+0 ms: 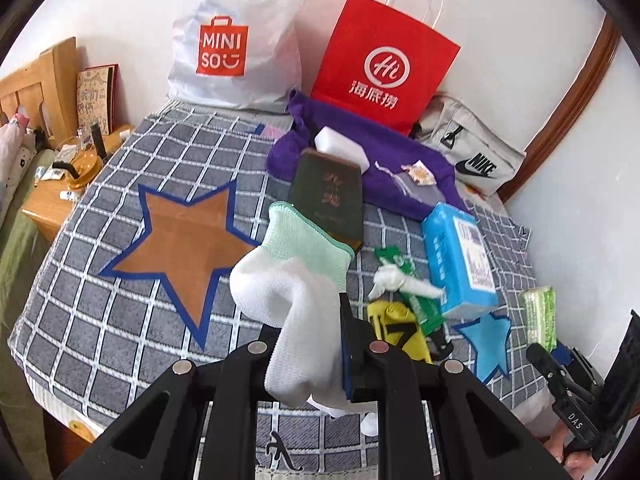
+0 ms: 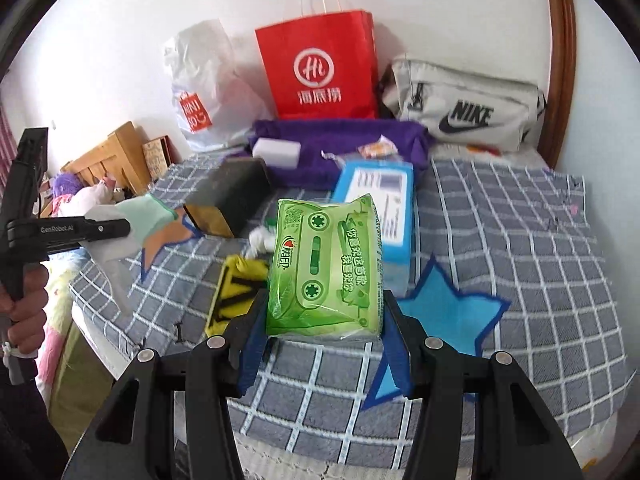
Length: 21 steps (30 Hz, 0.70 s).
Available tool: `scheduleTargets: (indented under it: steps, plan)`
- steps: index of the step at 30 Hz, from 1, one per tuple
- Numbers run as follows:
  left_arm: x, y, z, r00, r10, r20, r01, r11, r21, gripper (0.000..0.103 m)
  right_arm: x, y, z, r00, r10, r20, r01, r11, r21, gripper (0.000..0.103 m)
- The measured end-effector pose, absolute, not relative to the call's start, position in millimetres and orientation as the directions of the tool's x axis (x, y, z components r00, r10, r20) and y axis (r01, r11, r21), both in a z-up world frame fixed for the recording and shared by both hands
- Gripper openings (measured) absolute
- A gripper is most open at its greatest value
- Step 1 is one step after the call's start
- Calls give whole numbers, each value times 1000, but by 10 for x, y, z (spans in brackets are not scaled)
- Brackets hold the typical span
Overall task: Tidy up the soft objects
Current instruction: 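Carry the sock and green wipe packet toward the purple towel with both tools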
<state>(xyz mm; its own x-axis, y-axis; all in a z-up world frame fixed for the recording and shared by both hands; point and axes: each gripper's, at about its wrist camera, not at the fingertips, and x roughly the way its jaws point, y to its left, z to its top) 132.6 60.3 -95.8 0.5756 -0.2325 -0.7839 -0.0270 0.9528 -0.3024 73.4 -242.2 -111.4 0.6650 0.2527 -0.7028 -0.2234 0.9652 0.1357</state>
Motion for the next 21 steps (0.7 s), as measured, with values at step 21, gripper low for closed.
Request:
scheduleTargets:
  steps: [21]
  plan:
    - [2095,593,-635,612,-248,-751,9,952,-306,16,1512,-2414,-690,734,223,-642,-197,974,114,52]
